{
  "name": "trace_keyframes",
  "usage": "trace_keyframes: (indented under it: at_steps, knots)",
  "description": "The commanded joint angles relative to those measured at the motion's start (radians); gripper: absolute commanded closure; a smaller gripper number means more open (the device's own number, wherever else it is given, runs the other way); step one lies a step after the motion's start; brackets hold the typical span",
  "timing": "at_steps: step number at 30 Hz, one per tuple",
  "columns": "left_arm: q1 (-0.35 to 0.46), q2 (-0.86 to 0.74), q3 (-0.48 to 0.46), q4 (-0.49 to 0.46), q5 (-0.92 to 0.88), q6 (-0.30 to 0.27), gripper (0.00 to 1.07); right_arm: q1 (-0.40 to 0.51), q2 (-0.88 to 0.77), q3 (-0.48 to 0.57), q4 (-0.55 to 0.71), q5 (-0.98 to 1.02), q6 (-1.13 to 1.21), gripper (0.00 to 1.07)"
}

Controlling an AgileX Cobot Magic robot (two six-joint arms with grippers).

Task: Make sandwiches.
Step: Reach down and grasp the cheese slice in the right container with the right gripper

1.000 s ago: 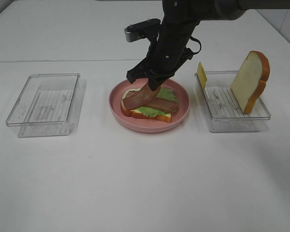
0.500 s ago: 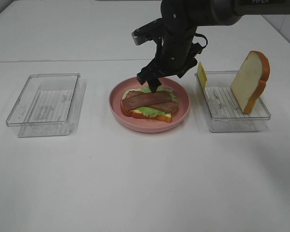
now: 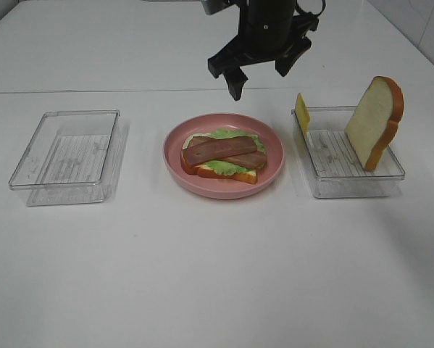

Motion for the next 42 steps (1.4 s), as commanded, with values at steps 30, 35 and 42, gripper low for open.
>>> trace_keyframes:
  at_steps: [30, 35, 42]
  knots:
    - [0.002, -0.012, 0.003, 0.000, -0.007, -0.002, 0.07, -0.190, 0.108, -0.068, 0.093, 0.079, 0.019, 0.21]
    - [0.002, -0.012, 0.003, 0.000, -0.007, -0.002, 0.07, -0.190, 0.135, -0.068, 0.108, 0.052, 0.016, 0.22]
    - [0.002, -0.012, 0.003, 0.000, -0.007, -0.002, 0.07, -0.190, 0.179, -0.068, 0.108, 0.047, 0.019, 0.22]
